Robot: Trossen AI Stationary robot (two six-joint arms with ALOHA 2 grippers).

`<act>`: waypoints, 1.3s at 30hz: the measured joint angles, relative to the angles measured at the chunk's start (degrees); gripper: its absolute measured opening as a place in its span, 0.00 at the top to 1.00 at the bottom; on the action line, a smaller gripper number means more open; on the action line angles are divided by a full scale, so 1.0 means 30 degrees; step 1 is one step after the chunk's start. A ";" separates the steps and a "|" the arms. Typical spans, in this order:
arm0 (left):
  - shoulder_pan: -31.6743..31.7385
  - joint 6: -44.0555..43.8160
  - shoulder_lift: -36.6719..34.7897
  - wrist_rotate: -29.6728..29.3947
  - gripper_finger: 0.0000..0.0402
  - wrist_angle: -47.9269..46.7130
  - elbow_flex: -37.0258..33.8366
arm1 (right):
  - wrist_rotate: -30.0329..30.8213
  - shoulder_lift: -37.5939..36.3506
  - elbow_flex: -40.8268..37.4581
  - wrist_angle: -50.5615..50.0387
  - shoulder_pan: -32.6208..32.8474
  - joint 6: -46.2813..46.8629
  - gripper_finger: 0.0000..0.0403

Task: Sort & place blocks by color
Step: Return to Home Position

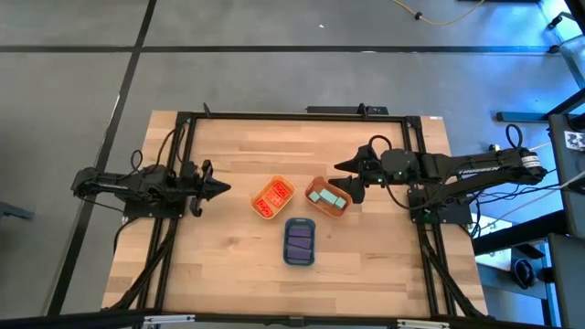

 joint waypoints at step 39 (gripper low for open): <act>0.0000 0.0066 0.0000 -0.0249 1.00 -0.0673 0.0000 | -0.3553 -1.7661 -0.9434 -0.1014 0.0401 -0.1704 0.99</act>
